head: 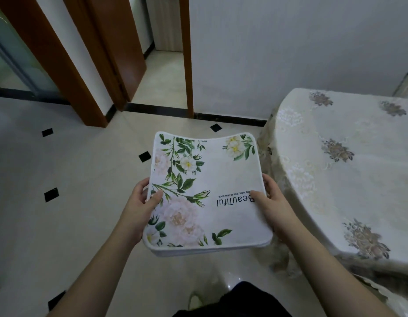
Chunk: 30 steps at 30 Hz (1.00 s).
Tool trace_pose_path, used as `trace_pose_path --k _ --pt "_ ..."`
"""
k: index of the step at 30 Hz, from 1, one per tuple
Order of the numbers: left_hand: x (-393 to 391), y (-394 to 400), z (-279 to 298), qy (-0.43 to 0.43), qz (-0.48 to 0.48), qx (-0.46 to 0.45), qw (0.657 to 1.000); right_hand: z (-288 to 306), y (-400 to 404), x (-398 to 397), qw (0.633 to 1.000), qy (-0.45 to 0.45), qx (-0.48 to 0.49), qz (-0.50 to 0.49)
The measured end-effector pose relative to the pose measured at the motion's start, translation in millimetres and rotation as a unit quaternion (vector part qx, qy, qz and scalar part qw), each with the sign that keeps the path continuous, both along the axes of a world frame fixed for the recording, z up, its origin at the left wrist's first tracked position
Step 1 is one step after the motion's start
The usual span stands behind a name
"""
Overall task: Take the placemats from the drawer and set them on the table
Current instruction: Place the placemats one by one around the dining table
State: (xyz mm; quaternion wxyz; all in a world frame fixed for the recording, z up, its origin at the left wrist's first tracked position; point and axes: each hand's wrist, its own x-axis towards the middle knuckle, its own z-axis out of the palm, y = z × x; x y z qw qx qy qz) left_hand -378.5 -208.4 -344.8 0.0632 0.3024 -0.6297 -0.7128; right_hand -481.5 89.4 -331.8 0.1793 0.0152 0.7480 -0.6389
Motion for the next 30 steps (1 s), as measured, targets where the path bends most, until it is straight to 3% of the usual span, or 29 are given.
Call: trace_pose_path --k 18,30 --pt "-265 34 -13 -0.032 -0.1 -0.035 0.994 -23 50 -214 0.997 -0.017 0.043 -0.062" --pt "-392 44 -37 -0.056 -0.18 -0.018 0.982 -45 55 -284 0.986 -0.036 0.078 -0.14"
